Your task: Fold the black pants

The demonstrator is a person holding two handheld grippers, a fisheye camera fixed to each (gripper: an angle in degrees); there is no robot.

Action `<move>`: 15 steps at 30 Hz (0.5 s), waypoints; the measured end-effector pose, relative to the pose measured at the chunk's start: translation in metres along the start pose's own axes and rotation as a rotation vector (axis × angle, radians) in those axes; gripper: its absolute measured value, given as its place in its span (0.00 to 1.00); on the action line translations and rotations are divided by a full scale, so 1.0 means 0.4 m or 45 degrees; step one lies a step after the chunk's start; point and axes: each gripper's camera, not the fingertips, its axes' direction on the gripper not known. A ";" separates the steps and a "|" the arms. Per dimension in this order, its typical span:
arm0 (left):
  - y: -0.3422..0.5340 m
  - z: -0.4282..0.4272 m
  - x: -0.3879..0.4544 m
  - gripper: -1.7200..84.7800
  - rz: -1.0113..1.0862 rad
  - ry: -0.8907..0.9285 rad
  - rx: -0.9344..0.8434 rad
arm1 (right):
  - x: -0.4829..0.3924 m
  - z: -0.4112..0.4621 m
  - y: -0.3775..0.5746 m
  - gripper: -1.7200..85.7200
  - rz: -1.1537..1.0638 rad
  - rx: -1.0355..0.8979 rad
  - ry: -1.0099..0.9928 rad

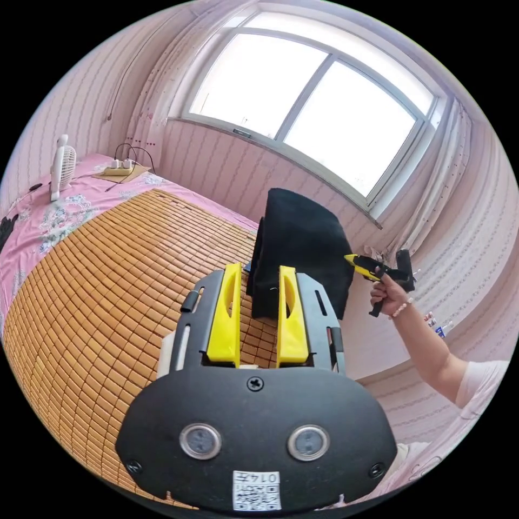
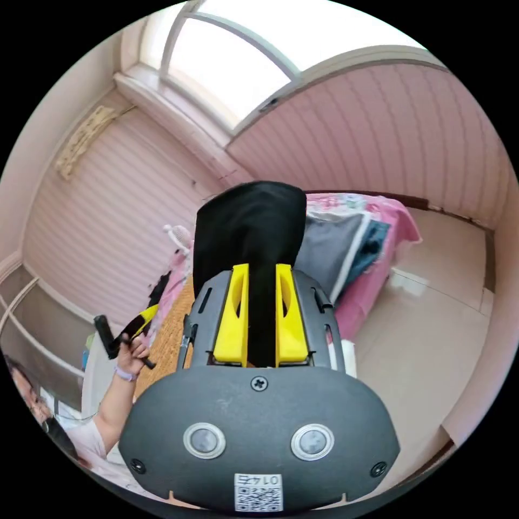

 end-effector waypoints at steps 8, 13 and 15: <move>0.443 -0.225 -0.014 0.14 -0.122 0.019 -0.107 | 0.024 -0.241 0.217 0.13 -0.210 0.040 0.039; 0.810 -0.599 0.093 0.08 -0.251 -0.335 -0.109 | -0.136 -0.389 0.441 0.12 -0.549 -0.183 0.154; 0.988 -0.797 0.170 0.04 -0.449 -0.514 -0.061 | -0.210 -0.427 0.520 0.12 -0.639 -0.262 0.145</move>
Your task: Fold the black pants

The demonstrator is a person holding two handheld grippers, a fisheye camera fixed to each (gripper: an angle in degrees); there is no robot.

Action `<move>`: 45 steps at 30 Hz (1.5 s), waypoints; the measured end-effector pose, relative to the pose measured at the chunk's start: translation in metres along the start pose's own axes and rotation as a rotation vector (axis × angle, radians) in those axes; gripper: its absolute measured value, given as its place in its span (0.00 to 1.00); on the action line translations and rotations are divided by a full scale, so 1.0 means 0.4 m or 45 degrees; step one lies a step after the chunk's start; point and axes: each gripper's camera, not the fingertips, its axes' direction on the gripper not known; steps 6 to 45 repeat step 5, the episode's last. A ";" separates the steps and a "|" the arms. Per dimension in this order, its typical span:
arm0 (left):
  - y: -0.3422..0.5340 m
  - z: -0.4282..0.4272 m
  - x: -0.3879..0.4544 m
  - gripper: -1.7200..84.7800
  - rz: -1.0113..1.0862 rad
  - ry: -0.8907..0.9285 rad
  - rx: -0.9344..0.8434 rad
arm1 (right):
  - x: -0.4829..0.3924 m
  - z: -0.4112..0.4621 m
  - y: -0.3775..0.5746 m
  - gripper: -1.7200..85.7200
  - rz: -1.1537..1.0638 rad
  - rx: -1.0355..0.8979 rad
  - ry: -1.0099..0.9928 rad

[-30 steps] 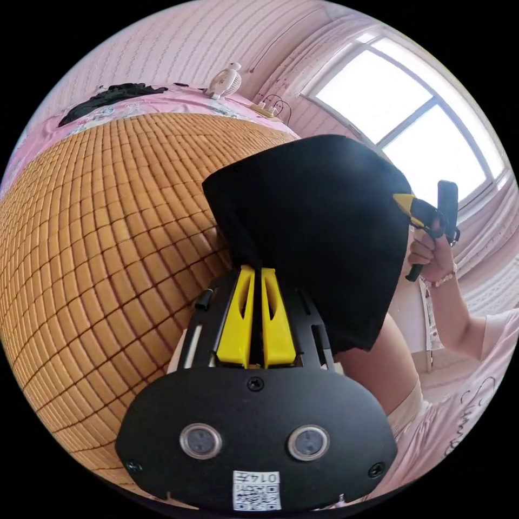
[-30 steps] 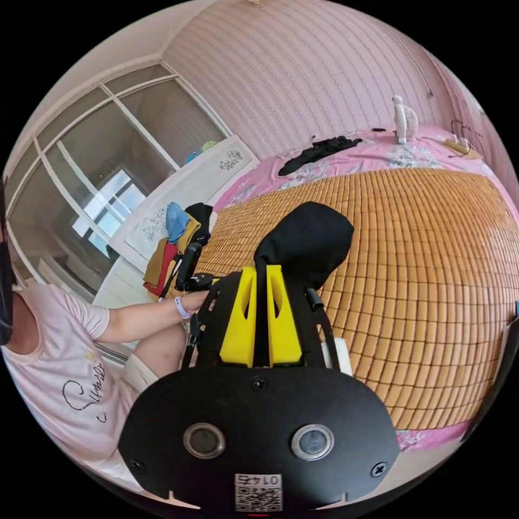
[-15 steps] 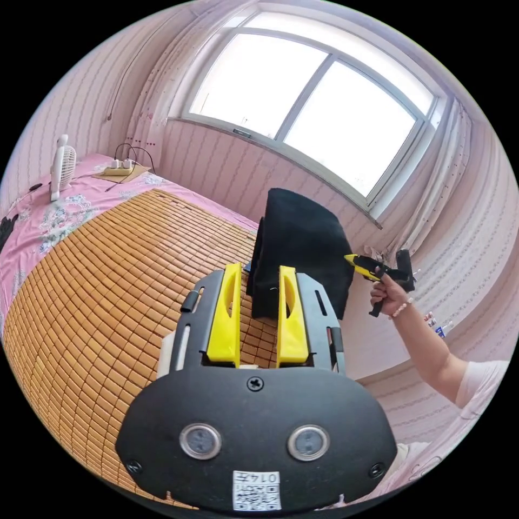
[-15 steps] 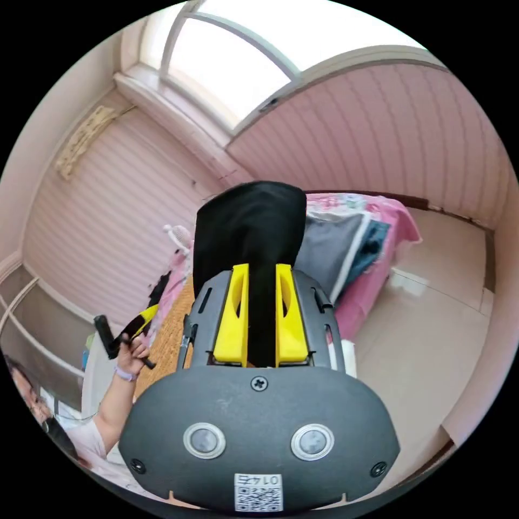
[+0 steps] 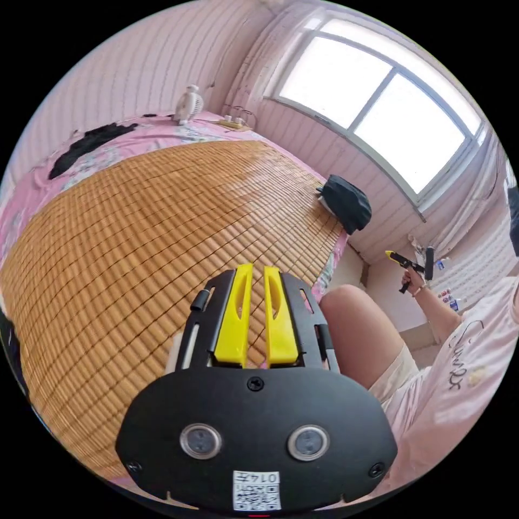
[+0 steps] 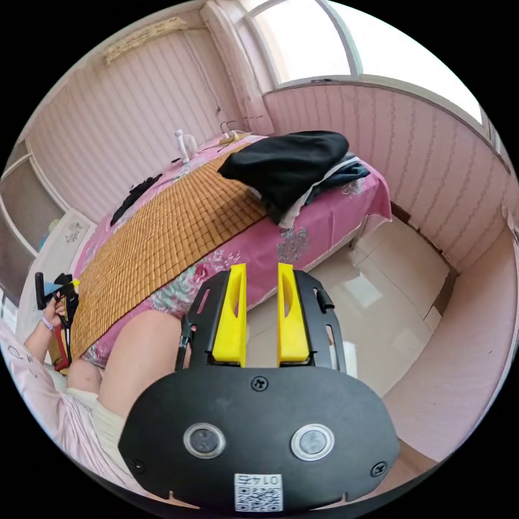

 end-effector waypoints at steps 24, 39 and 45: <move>0.359 -0.338 -0.052 0.01 -0.281 -0.293 0.234 | -0.356 -0.114 0.013 0.11 -0.267 -0.070 -0.179; 0.359 -0.338 -0.052 0.01 -0.281 -0.293 0.234 | -0.356 -0.114 0.013 0.11 -0.267 -0.070 -0.179; 0.359 -0.338 -0.052 0.01 -0.281 -0.293 0.234 | -0.356 -0.114 0.013 0.11 -0.267 -0.070 -0.179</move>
